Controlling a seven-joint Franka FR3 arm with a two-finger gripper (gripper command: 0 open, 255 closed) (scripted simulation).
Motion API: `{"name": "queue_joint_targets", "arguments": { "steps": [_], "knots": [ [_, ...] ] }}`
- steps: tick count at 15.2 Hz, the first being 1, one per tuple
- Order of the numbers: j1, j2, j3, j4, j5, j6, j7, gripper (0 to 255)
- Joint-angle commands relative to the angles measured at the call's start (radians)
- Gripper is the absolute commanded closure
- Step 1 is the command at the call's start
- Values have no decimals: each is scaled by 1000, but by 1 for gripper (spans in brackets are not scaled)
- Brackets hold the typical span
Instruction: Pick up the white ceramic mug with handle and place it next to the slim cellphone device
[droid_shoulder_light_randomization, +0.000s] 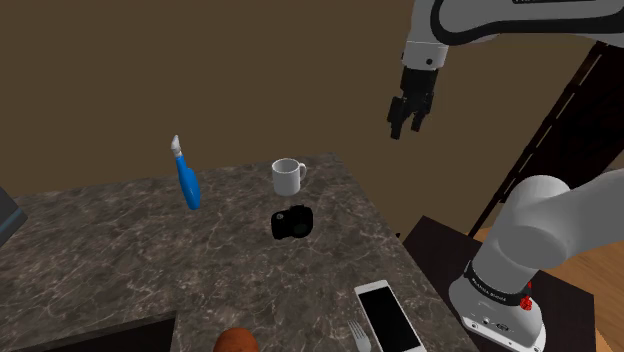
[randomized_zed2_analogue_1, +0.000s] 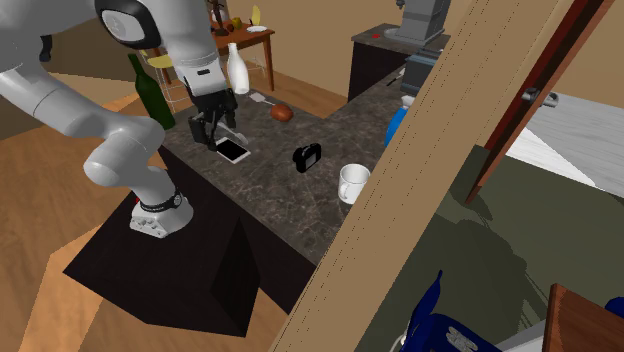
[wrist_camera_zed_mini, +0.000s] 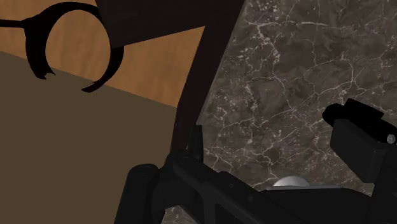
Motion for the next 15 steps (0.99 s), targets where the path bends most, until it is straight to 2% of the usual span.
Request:
{"name": "queue_joint_targets", "arguments": {
  "steps": [1, 8, 15],
  "knots": [
    [0, 0, 0, 0, 0, 0, 0, 0],
    [32, 227, 58, 52, 28, 185, 56, 0],
    [55, 477, 109, 169, 32, 326, 112, 0]
  ]
}}
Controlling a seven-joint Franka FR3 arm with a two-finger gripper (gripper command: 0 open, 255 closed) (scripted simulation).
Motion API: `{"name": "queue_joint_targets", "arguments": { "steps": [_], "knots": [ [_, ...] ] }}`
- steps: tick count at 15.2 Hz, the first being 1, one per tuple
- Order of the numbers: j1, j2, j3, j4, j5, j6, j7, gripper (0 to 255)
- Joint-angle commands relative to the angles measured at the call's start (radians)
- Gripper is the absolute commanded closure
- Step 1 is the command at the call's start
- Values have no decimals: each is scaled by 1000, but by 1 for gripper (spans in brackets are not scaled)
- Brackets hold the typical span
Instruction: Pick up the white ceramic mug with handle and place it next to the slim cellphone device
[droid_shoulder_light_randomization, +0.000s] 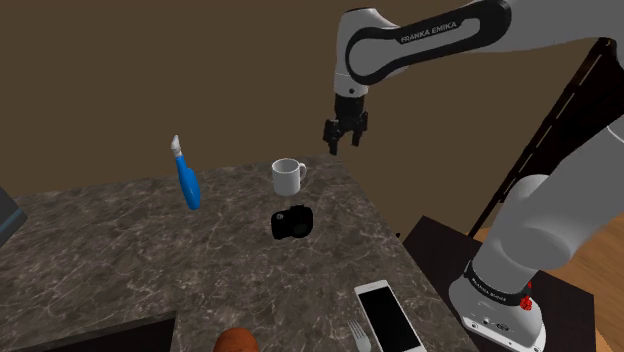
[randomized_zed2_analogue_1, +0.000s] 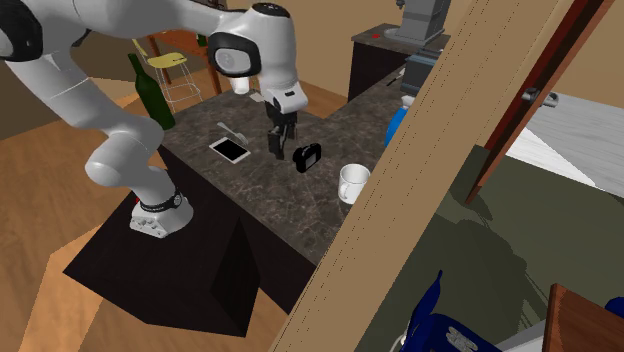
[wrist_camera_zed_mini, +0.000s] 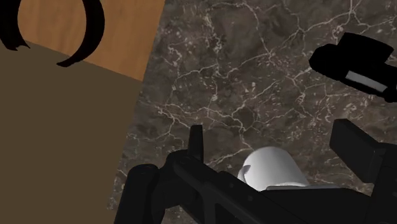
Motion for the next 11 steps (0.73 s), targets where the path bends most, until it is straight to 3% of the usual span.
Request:
{"name": "queue_joint_targets", "arguments": {
  "steps": [1, 11],
  "knots": [
    [3, 72, 9, 35, -4, 40, 10, 0],
    [37, 449, 54, 328, -55, 133, 99, 0]
  ]
}}
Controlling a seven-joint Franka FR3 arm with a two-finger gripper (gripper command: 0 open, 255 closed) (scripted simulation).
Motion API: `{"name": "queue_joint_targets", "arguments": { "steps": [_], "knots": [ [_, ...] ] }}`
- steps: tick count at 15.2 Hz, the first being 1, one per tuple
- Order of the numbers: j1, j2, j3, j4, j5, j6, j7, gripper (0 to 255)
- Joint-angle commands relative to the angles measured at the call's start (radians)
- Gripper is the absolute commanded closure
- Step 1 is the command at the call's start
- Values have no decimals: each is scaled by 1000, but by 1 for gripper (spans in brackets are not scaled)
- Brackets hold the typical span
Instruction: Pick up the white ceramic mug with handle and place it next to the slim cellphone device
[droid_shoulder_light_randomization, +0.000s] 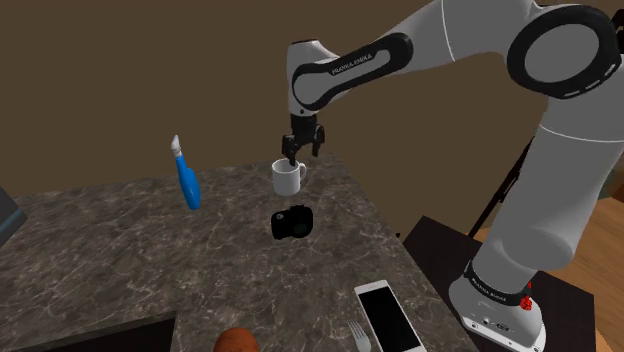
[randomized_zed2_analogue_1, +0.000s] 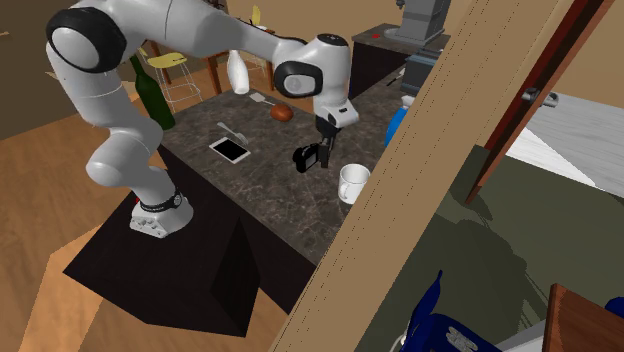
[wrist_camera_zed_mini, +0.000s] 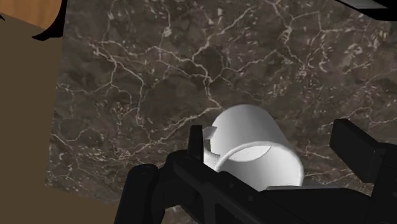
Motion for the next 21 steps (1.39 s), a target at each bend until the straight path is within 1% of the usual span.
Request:
{"name": "queue_joint_targets", "arguments": {
  "steps": [1, 5, 8, 9, 16, 21],
  "knots": [
    [10, 79, 6, 74, -14, 6, 20, 0],
    [33, 238, 10, 240, -42, 1, 51, 0],
    [53, 365, 10, 387, -62, -19, 70, 0],
    [53, 366, 9, 388, -62, -19, 70, 0],
    [54, 404, 7, 342, -67, 65, 74, 0],
    [54, 404, 7, 342, -67, 65, 74, 0]
  ]
}}
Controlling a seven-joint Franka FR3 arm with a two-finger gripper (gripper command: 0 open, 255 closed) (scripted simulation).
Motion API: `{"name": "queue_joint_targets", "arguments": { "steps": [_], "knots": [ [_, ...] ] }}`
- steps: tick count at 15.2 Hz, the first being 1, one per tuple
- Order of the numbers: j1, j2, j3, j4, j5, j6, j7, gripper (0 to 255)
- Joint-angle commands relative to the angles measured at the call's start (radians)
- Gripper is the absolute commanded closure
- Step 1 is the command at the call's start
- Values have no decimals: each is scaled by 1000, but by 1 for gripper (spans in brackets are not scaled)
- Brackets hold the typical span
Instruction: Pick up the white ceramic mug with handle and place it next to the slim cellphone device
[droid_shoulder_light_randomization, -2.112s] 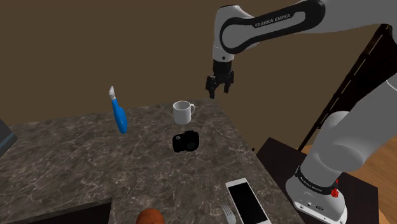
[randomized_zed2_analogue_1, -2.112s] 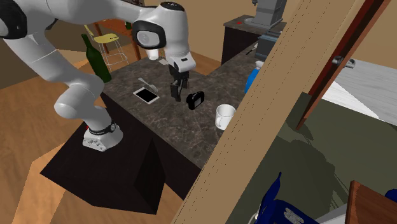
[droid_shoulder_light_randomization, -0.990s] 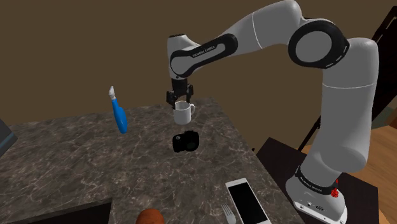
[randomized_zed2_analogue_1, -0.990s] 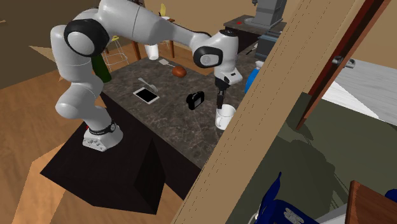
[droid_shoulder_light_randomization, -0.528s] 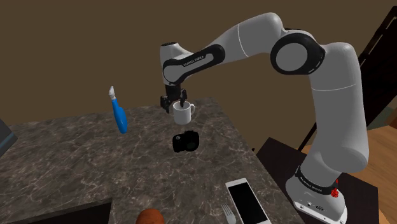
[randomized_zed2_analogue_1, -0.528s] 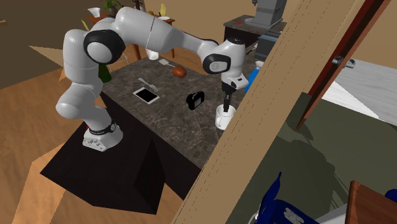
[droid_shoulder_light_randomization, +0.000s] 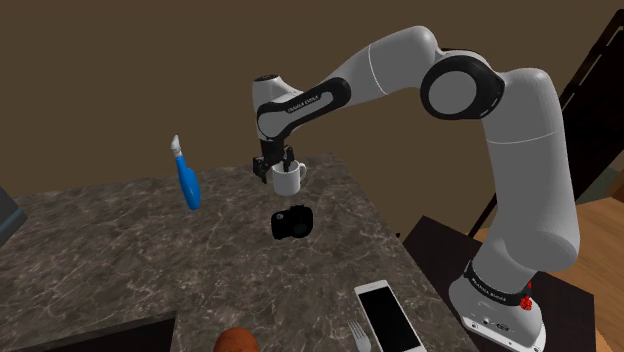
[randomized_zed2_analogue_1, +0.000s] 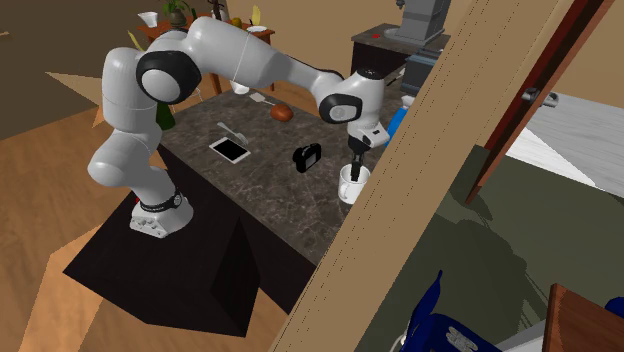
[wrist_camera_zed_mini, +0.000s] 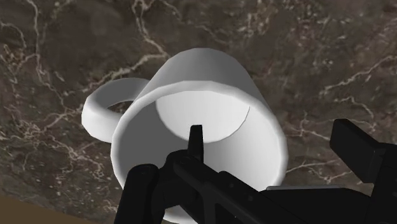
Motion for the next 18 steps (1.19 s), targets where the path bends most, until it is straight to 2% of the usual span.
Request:
{"name": "queue_joint_targets", "arguments": {
  "steps": [1, 3, 4, 13, 18],
  "knots": [
    [0, 0, 0, 0, 0, 1, 0, 0],
    [0, 0, 0, 0, 0, 0, 0, 0],
    [0, 0, 0, 0, 0, 0, 0, 255],
    [0, 0, 0, 0, 0, 1, 0, 255],
    [-1, -25, 2, 30, 3, -55, -3, 255]
  ]
}}
